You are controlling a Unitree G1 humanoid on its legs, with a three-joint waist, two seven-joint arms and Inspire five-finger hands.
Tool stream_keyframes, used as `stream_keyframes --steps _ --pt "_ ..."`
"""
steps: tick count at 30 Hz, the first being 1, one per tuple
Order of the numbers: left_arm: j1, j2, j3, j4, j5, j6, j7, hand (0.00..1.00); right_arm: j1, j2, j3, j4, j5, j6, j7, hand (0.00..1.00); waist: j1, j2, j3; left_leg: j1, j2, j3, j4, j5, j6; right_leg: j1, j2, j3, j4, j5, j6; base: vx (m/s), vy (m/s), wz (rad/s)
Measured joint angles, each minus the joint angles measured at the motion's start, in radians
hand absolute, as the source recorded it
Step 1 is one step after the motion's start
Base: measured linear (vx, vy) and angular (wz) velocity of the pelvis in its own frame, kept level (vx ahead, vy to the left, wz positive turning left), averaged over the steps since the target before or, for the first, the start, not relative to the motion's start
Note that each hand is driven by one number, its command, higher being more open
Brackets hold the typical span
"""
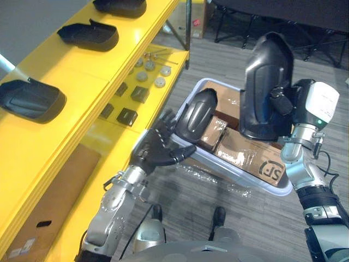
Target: Walk over and take three plastic housings, then place them on the shelf
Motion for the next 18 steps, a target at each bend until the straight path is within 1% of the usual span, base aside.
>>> stream_keyframes --steps 2,3,4,6,9,10,12,15,18 --pt "-0.046 0.001 -0.004 0.054 -0.031 0.032 0.001 1.0 0.0 0.0 0.006 -0.033 -0.029 -0.032 0.0 0.0 -0.003 -0.003 -0.007 0.018 0.002 0.022 -0.007 0.0 0.0 0.0 0.002 0.021 -0.003 0.006 0.004 -0.02 0.0 -0.31" --pt "-0.083 0.003 -0.004 0.095 -0.061 0.051 0.012 1.0 0.001 0.0 0.006 -0.057 -0.048 -0.065 0.0 0.0 -0.006 -0.004 -0.01 0.028 0.002 0.035 -0.008 -0.003 -0.001 0.001 0.002 0.029 -0.003 0.009 0.006 -0.03 -0.001 -0.33" --pt "-0.096 0.003 -0.003 0.111 -0.069 0.051 0.017 1.0 0.001 0.0 0.006 -0.068 -0.061 -0.078 0.0 0.0 -0.009 -0.005 -0.012 0.032 0.002 0.042 -0.008 -0.005 -0.001 0.001 0.002 0.034 -0.003 0.009 0.005 -0.05 -0.002 -0.26" --pt "-0.135 0.002 0.005 0.136 -0.105 0.051 0.038 1.0 0.005 0.001 0.008 -0.087 -0.098 -0.14 0.0 0.0 -0.031 -0.011 -0.029 0.038 0.002 0.05 -0.01 -0.006 -0.002 0.001 0.003 0.043 -0.004 0.01 0.005 -0.03 -0.002 -0.16" --pt "-0.183 -0.013 0.01 0.138 -0.167 0.05 0.059 1.0 0.019 0.006 0.008 -0.108 -0.139 -0.199 0.002 0.0 -0.034 -0.02 -0.049 0.049 0.004 0.065 -0.016 -0.006 -0.002 -0.002 0.006 0.054 -0.004 0.012 0.003 -0.02 -0.007 -0.14" --pt "-0.19 -0.017 0.01 0.138 -0.184 0.05 0.061 1.0 0.024 0.01 0.011 -0.111 -0.149 -0.211 0.003 0.0 -0.034 -0.021 -0.056 0.05 0.004 0.067 -0.017 -0.006 -0.002 -0.003 0.007 0.057 -0.004 0.012 0.002 0.0 -0.005 -0.13" --pt "-0.204 -0.032 0.012 0.139 -0.248 0.046 0.073 1.0 0.025 0.039 0.029 -0.112 -0.184 -0.254 0.017 0.0 -0.034 -0.023 -0.074 0.066 0.007 0.078 -0.025 -0.007 -0.004 -0.001 0.011 0.069 -0.004 0.013 0.002 0.0 -0.005 -0.17" --pt "-0.212 -0.056 0.012 0.149 -0.335 0.046 0.082 1.0 0.025 0.057 0.067 -0.113 -0.185 -0.292 0.04 0.0 -0.04 -0.023 -0.084 0.066 0.007 0.08 -0.025 -0.008 -0.005 -0.001 0.012 0.069 -0.005 0.013 0.001 0.0 -0.001 -0.03" --pt "-0.212 -0.072 0.012 0.177 -0.405 0.046 0.085 1.0 0.026 0.088 0.093 -0.113 -0.186 -0.309 0.066 0.0 -0.043 -0.026 -0.093 0.066 0.01 0.083 -0.025 -0.008 -0.005 -0.001 0.015 0.069 -0.005 0.014 0.001 0.0 0.0 0.0"
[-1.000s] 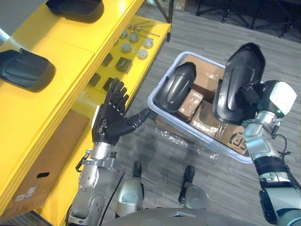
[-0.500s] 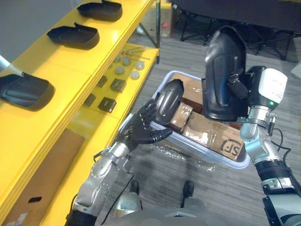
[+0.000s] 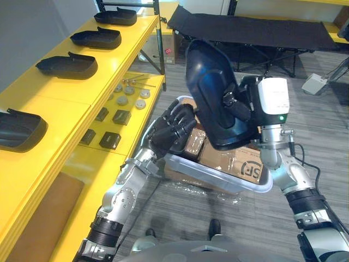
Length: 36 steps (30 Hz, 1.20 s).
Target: Walk over and take three plastic housings, then place them on the shelf
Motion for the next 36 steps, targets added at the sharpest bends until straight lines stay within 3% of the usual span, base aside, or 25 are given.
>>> stream_keyframes --steps 13,14,21,29,36 --pt "-0.064 -0.035 -0.055 0.127 -0.126 0.0 0.037 1.0 0.0 0.08 0.109 0.001 0.001 -0.034 0.033 0.0 0.001 -0.024 -0.016 0.001 0.002 -0.004 0.002 0.003 0.0 0.0 0.002 0.0 -0.002 0.01 -0.011 -0.01 -0.002 0.0" --pt "-0.064 -0.036 -0.059 0.127 -0.127 0.0 0.037 0.0 0.0 0.081 0.11 0.001 0.001 -0.034 0.04 0.0 0.002 -0.027 -0.019 0.001 0.002 -0.004 0.002 0.004 0.0 0.0 0.002 0.0 -0.003 0.011 -0.012 0.0 0.0 0.0" --pt "-0.064 -0.036 -0.069 0.127 -0.127 -0.016 0.053 0.0 0.0 0.106 0.113 0.002 0.004 -0.034 0.05 0.0 0.006 -0.034 -0.022 0.003 0.003 -0.004 0.001 0.008 0.0 0.0 0.003 -0.001 -0.008 0.013 -0.016 0.0 -0.001 0.0" --pt "-0.064 -0.066 -0.057 0.136 -0.121 -0.089 0.118 0.0 0.0 0.185 0.144 0.0 0.009 -0.037 0.047 0.0 -0.003 -0.052 -0.033 0.026 0.004 0.007 -0.035 0.026 -0.004 -0.006 0.009 -0.002 -0.008 0.007 -0.025 0.0 -0.002 -0.02" --pt "-0.064 -0.08 -0.054 0.133 -0.081 -0.113 0.127 0.0 0.003 0.195 0.142 0.0 0.023 -0.036 0.048 0.0 0.0 -0.053 -0.034 0.033 0.004 0.007 -0.039 0.025 -0.005 0.0 0.009 -0.012 -0.008 0.004 -0.029 0.0 -0.001 0.0"
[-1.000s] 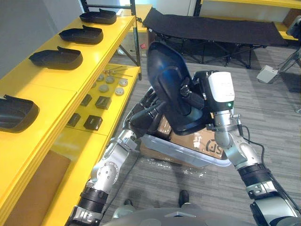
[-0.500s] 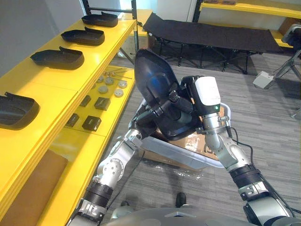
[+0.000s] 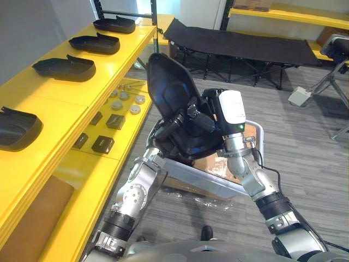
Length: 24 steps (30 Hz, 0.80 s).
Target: Walk over and take three plastic housings, then place them on the shelf
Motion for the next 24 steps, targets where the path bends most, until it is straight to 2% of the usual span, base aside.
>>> stream_keyframes --steps 2,3,7,9,12,14,18,20,24 --pt "0.0 -0.006 0.0 0.0 0.005 0.0 0.004 0.0 0.004 0.002 -0.001 0.0 0.0 0.0 -0.001 0.0 -0.002 0.0 0.0 0.0 0.0 -0.001 -0.002 0.0 0.0 0.002 0.0 -0.004 0.0 0.0 0.0 0.0 0.0 0.0" --pt "0.0 -0.009 0.0 -0.001 0.009 0.0 0.006 0.0 0.005 0.003 -0.001 0.0 0.001 0.0 -0.002 1.0 -0.003 0.0 0.0 0.001 0.0 -0.002 -0.002 0.0 0.0 0.008 0.0 -0.007 0.0 0.0 0.0 0.01 -0.003 0.04" --pt "0.001 -0.023 0.01 -0.018 0.049 -0.002 0.028 0.0 0.014 0.016 -0.001 0.0 0.03 -0.002 -0.01 1.0 -0.007 0.0 -0.001 0.001 0.0 -0.007 -0.002 -0.001 0.0 0.011 0.0 -0.014 0.0 0.0 0.0 0.0 -0.001 0.03" --pt "0.001 -0.031 0.032 -0.019 0.091 -0.024 0.05 0.0 0.026 0.027 -0.002 -0.001 0.058 -0.007 -0.013 1.0 -0.01 0.0 -0.001 0.001 0.001 -0.006 -0.002 -0.001 -0.001 0.011 0.0 -0.014 0.0 0.0 0.0 0.0 0.0 0.0" --pt "0.001 -0.074 0.144 -0.043 0.204 -0.132 0.12 0.0 0.093 0.03 0.023 -0.004 0.126 -0.018 -0.029 1.0 -0.011 -0.001 -0.002 0.002 0.003 -0.005 -0.002 -0.001 -0.001 0.01 0.003 -0.014 0.0 -0.002 -0.003 0.0 0.0 0.0" --pt "0.002 -0.073 0.19 -0.089 0.316 -0.206 0.162 0.0 0.125 0.043 0.02 -0.026 0.213 -0.001 -0.03 1.0 -0.009 -0.001 -0.002 0.002 0.006 -0.005 -0.002 -0.002 -0.002 0.009 0.005 -0.014 0.0 -0.003 -0.004 0.0 0.0 0.0" --pt "0.04 -0.071 0.258 -0.215 0.478 -0.307 0.213 0.0 0.167 0.09 -0.084 -0.154 0.365 0.005 -0.079 1.0 -0.002 -0.001 -0.002 0.002 0.011 -0.003 0.001 -0.007 -0.007 0.004 0.011 -0.014 0.0 -0.006 -0.008 0.0 -0.003 -0.01" --pt "0.071 -0.072 0.275 -0.257 0.581 -0.332 0.25 0.0 0.181 0.108 -0.141 -0.203 0.419 -0.002 -0.103 1.0 -0.001 0.001 -0.003 0.002 0.015 -0.002 0.007 -0.013 -0.008 0.005 0.014 -0.014 0.0 -0.006 -0.009 0.01 -0.005 -0.02" --pt "0.136 -0.07 0.29 -0.291 0.866 -0.325 0.331 0.0 0.264 0.113 -0.214 -0.271 0.499 -0.01 -0.118 1.0 -0.007 0.008 -0.008 0.002 0.015 0.001 0.007 -0.016 -0.009 0.004 0.014 -0.014 -0.001 -0.008 -0.01 0.0 0.0 0.0"
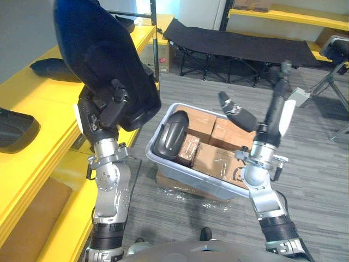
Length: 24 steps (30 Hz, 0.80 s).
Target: Walk over and take three plastic housings, then place them on the shelf
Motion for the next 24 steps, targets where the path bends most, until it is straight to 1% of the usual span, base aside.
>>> stream_keyframes --steps 2,3,4,6,7,8,9,10,13,15,18,20,24 --pt "0.028 0.0 0.004 -0.001 0.079 0.01 0.014 0.0 0.035 0.013 -0.005 -0.008 0.025 0.0 0.012 1.0 -0.006 0.008 -0.005 0.0 0.001 0.003 0.0 -0.001 -0.001 -0.002 0.001 0.0 0.0 -0.002 -0.002 -0.01 -0.001 -0.04" --pt "0.038 0.0 0.004 -0.001 0.114 0.024 0.019 0.0 0.063 0.027 -0.012 -0.013 0.059 0.0 0.034 1.0 -0.007 0.014 -0.007 0.0 0.002 0.004 0.0 -0.001 -0.002 -0.003 0.002 0.001 0.0 -0.003 -0.004 0.0 -0.001 -0.04" --pt "0.042 0.0 0.003 -0.001 0.124 0.027 0.021 0.0 0.074 0.036 -0.015 -0.014 0.079 0.0 0.046 1.0 -0.007 0.017 -0.007 0.0 0.003 0.005 0.0 -0.002 -0.003 -0.004 0.002 0.001 0.0 -0.004 -0.005 0.0 0.0 -0.05" --pt "0.063 0.0 0.001 -0.015 0.166 0.038 0.025 0.0 0.114 0.059 -0.016 -0.014 0.174 -0.021 0.11 1.0 -0.01 0.025 -0.01 -0.002 0.004 0.008 0.0 -0.003 -0.004 -0.008 0.004 0.003 0.0 -0.006 -0.007 0.0 -0.001 -0.04" --pt "0.083 0.0 -0.002 -0.032 0.197 0.044 0.026 0.0 0.146 0.075 -0.014 -0.019 0.289 -0.045 0.165 1.0 -0.011 0.031 -0.011 -0.003 0.006 0.008 0.0 -0.004 -0.004 -0.009 0.005 0.003 0.0 -0.006 -0.008 0.0 0.0 0.0" --pt "0.104 0.002 -0.006 -0.046 0.211 0.044 0.026 0.0 0.176 0.09 -0.013 -0.025 0.395 -0.046 0.221 1.0 -0.01 0.036 -0.012 -0.003 0.007 0.009 0.0 -0.006 -0.005 -0.009 0.007 0.003 0.0 -0.007 -0.009 0.0 0.0 0.0" --pt "0.114 0.002 -0.008 -0.052 0.213 0.044 0.026 0.0 0.189 0.096 -0.014 -0.024 0.436 -0.044 0.246 1.0 -0.01 0.038 -0.013 -0.003 0.007 0.009 0.0 -0.007 -0.005 -0.009 0.007 0.003 0.0 -0.007 -0.009 0.0 0.0 0.0" --pt "0.138 0.001 -0.01 -0.067 0.209 0.044 0.022 0.0 0.217 0.11 -0.016 -0.023 0.493 -0.031 0.299 1.0 -0.01 0.042 -0.014 -0.003 0.009 0.011 0.0 -0.008 -0.005 -0.01 0.008 0.003 0.0 -0.007 -0.009 0.01 0.0 -0.03" --pt "0.191 0.0 -0.011 -0.093 0.152 0.043 -0.007 0.0 0.277 0.113 -0.012 -0.002 0.51 0.011 0.406 1.0 -0.009 0.044 -0.013 -0.003 0.011 0.015 0.002 -0.012 -0.005 -0.011 0.012 0.007 0.0 -0.008 -0.009 0.01 -0.001 -0.04" --pt "0.234 -0.001 -0.01 -0.094 0.056 0.043 -0.043 0.0 0.304 0.112 -0.006 0.035 0.526 0.075 0.513 1.0 -0.007 0.045 -0.013 -0.004 0.013 0.019 0.015 -0.022 -0.006 -0.01 0.012 0.011 0.0 -0.008 -0.009 0.0 0.003 -0.06" --pt "0.277 -0.003 -0.009 -0.094 -0.018 0.043 -0.06 0.0 0.33 0.11 0.01 0.061 0.55 0.141 0.579 1.0 -0.003 0.045 -0.013 -0.005 0.014 0.02 0.019 -0.025 -0.005 -0.009 0.013 0.012 0.0 -0.008 -0.009 0.0 0.001 -0.02" --pt "0.3 -0.003 -0.001 -0.094 -0.04 0.042 -0.059 0.0 0.332 0.107 0.022 0.07 0.557 0.158 0.596 1.0 -0.002 0.045 -0.013 -0.005 0.014 0.019 0.02 -0.025 -0.005 -0.007 0.012 0.01 0.0 -0.008 -0.009 0.0 0.001 0.02" --pt "0.31 -0.004 0.027 -0.094 -0.051 0.042 -0.05 0.0 0.326 0.101 0.026 0.075 0.556 0.16 0.598 1.0 0.01 0.045 -0.011 -0.005 0.016 -0.004 0.023 -0.03 0.0 0.01 0.012 -0.014 0.0 -0.017 -0.009 -0.01 -0.001 0.15"
